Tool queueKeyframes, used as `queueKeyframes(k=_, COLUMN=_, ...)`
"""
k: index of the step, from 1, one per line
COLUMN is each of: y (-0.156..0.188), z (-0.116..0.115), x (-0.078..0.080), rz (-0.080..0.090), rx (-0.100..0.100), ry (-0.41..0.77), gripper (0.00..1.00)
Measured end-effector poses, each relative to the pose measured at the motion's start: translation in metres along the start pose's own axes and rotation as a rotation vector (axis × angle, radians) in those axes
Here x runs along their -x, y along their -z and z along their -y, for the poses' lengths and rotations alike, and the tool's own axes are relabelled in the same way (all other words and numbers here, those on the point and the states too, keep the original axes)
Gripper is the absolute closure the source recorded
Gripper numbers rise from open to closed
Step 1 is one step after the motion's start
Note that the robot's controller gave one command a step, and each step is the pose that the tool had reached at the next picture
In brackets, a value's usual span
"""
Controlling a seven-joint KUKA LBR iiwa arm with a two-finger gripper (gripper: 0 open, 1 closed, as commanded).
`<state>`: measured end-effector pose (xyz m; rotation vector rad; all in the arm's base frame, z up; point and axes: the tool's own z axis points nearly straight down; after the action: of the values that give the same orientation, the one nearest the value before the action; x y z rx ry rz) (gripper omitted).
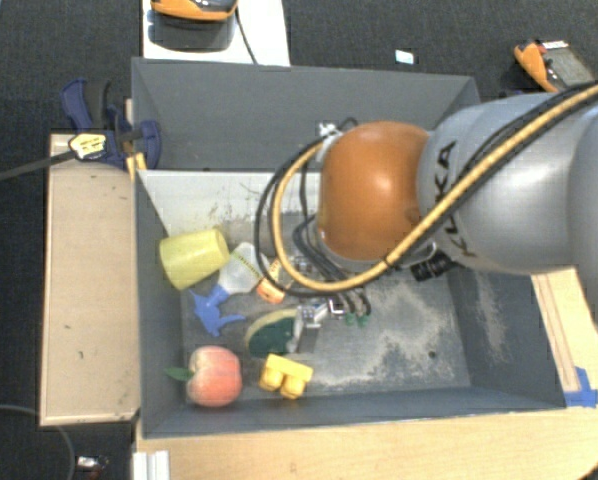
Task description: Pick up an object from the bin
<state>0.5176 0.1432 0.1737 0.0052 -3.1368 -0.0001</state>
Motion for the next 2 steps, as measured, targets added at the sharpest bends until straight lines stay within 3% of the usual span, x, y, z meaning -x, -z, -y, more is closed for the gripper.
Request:
queueKeyframes(k=1, y=0.003, z=0.001, x=0.002, rz=0.007, rx=0.001, ry=-0.005, gripper=0.0)
queueKeyframes(k=2, y=-0.053, z=0.006, x=0.006, rz=0.014, rx=0.001, ry=0.209, gripper=0.0)
